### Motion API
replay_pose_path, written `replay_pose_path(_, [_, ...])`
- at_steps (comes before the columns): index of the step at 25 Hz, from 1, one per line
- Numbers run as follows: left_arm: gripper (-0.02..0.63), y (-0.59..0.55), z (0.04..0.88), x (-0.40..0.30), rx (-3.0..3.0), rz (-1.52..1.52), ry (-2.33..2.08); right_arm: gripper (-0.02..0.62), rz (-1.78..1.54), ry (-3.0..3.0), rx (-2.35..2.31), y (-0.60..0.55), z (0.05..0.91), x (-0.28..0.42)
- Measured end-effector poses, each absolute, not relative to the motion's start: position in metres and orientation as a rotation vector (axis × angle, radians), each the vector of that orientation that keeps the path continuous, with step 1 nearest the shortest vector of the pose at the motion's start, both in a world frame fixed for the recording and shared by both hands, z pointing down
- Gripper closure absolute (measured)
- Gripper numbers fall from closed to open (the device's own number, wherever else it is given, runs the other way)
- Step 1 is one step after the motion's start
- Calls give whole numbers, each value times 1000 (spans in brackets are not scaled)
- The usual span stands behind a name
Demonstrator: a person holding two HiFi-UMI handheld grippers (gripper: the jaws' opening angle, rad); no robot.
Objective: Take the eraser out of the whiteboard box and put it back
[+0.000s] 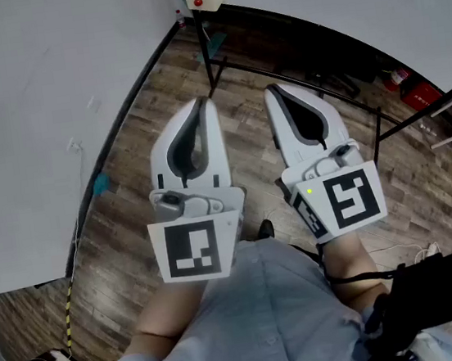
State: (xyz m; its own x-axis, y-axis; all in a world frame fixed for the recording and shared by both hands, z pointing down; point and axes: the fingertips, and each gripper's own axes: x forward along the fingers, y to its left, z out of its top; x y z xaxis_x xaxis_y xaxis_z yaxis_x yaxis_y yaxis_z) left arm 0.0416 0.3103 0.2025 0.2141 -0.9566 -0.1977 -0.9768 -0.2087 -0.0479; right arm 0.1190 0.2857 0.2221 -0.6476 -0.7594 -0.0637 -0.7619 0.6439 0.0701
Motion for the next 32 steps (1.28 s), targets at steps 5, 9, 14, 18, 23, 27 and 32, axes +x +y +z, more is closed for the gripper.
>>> replay_pose_path(5, [601, 310, 201, 44, -2312, 191, 1867, 595, 140, 2818, -1304, 285, 221, 122])
replay_pose_path(9, [601, 312, 201, 49, -2301, 198, 1862, 595, 141, 2814, -1294, 287, 223, 126])
replay_pose_path(14, [601, 315, 209, 57, -2303, 175, 1880, 595, 96, 2813, -1262, 289, 229, 134])
replay_pose_path(18, [601, 314, 204, 68, -2279, 164, 1879, 594, 100, 2824, -1241, 288, 227, 144])
replay_pose_path(23, [601, 312, 204, 83, -2253, 168, 1904, 594, 100, 2852, -1196, 286, 229, 159])
replay_pose_path(27, [601, 311, 210, 88, -2243, 143, 1934, 594, 70, 2862, -1182, 282, 235, 165])
replay_pose_path(32, [601, 305, 216, 82, -2240, 133, 1963, 594, 73, 2868, -1182, 275, 239, 163])
